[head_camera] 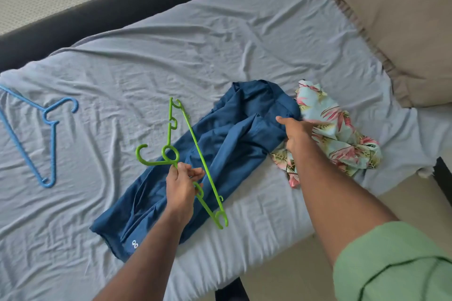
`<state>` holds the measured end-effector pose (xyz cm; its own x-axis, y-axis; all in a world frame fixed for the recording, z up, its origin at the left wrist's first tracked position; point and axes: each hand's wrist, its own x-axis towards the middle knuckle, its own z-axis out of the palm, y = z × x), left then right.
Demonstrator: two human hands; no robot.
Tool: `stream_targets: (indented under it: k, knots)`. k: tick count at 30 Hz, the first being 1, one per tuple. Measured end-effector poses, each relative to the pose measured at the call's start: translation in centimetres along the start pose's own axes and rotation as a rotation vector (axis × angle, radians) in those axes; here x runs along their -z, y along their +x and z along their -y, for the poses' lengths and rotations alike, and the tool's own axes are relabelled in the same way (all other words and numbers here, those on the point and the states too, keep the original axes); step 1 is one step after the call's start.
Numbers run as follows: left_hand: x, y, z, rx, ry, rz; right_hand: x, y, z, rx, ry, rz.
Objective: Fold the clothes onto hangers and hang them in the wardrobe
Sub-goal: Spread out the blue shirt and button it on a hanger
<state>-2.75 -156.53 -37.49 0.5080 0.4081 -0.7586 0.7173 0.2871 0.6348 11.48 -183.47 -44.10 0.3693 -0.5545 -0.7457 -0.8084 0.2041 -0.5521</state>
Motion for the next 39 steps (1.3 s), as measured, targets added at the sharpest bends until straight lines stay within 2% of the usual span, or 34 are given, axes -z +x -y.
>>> stream_targets:
  k: [2, 4, 7, 9, 11, 15, 22, 25, 27, 29, 34, 36, 39]
  knots:
    - [0.4, 0.3, 0.6, -0.023, 0.143, -0.032, 0.1, -0.4, 0.0, 0.048, -0.063, -0.027]
    - [1.0, 0.6, 0.5, -0.039, 0.224, -0.032, 0.1, -1.3, 0.1, 0.157, -0.101, 0.02]
    - [1.2, 0.7, -0.2, -0.048, 0.214, 0.003, 0.0, -3.6, 0.1, 0.28, 0.105, 0.266]
    - [1.5, 1.0, -0.4, -0.072, 0.193, 0.034, -0.4, -4.5, -0.4, 0.207, 0.264, 0.424]
    - [1.8, 1.3, -0.4, -0.099, 0.195, 0.062, -1.0, -5.7, -0.7, 0.152, 0.258, 0.531]
    - [2.3, 1.4, -0.3, -0.085, 0.131, 0.058, -2.9, -8.1, -0.9, 0.331, 0.035, 0.659]
    - [3.4, 1.5, -0.2, -0.065, 0.043, 0.059, -5.3, -12.9, -2.7, 0.677, -0.397, 1.038]
    - [4.4, 1.6, 0.2, -0.069, -0.002, 0.06, -6.4, -14.7, -6.9, 0.685, -0.699, 1.139]
    - [5.3, 1.4, 0.4, -0.093, -0.003, 0.056, -6.8, -15.8, -9.9, 0.684, -0.932, 1.151]
    - [6.5, 1.3, 0.9, -0.121, 0.046, 0.042, -7.3, -16.6, -12.4, 0.701, -1.051, 1.114]
    - [9.6, 1.4, 1.3, -0.308, 0.377, 0.072, -9.5, -19.1, -15.1, 0.65, -1.046, 1.04]
    - [10.7, 1.4, 1.2, -0.37, 0.531, 0.075, -10.8, -19.9, -15.8, 0.742, -1.113, 1.058]
    - [12.0, 1.2, 1.2, -0.42, 0.617, 0.106, -12.5, -20.7, -16.5, 0.877, -1.274, 1.119]
